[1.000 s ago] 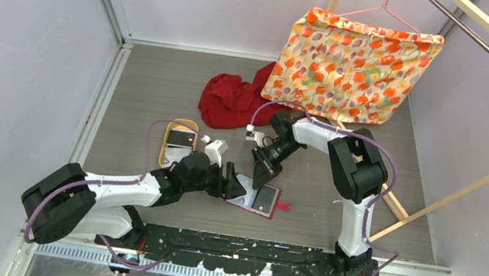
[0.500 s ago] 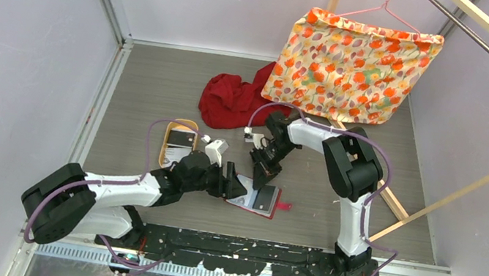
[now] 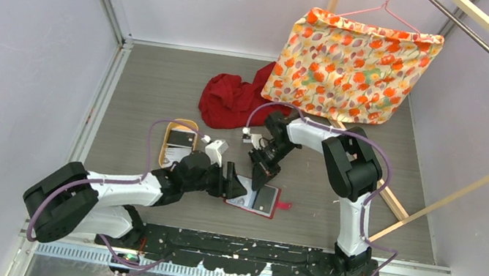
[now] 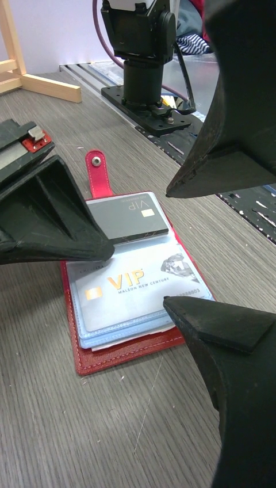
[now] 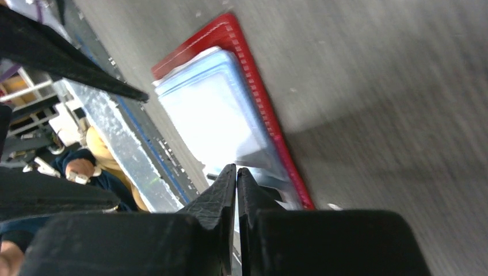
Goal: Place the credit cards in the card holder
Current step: Insert the credit card into the card holder, then turn over the card holder.
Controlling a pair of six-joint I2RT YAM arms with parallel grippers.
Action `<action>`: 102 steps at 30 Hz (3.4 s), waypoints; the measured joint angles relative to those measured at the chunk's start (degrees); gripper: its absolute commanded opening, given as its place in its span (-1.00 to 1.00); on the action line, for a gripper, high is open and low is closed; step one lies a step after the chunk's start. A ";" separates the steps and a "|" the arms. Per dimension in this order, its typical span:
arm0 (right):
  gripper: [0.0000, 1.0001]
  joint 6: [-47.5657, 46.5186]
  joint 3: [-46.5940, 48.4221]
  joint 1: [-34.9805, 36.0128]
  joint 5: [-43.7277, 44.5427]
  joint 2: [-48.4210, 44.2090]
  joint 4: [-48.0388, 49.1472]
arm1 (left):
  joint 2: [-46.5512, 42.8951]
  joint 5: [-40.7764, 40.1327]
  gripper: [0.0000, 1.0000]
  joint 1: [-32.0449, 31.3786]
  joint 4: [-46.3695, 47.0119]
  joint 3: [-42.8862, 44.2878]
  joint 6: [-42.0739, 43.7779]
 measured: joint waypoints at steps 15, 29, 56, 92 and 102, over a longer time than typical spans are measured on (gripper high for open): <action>-0.81 -3.41 0.22 0.48 -3.02 0.37 -1.86 | -0.33 0.07 0.29 0.00 0.02 -0.24 -0.11; -0.82 -0.35 1.38 0.87 0.90 1.90 -2.78 | 0.28 0.57 0.29 0.02 1.99 -0.94 -1.49; -0.83 -3.02 2.78 1.20 -1.07 3.58 -4.55 | 0.44 0.92 0.29 0.35 3.04 -1.38 -2.58; -0.83 -1.60 3.32 1.64 0.28 3.58 -5.01 | 4.66 2.86 0.27 0.76 3.23 -1.46 -3.04; -0.81 -2.05 3.32 1.66 -0.17 3.58 -5.07 | 4.57 4.50 0.25 0.81 4.92 -1.46 -4.09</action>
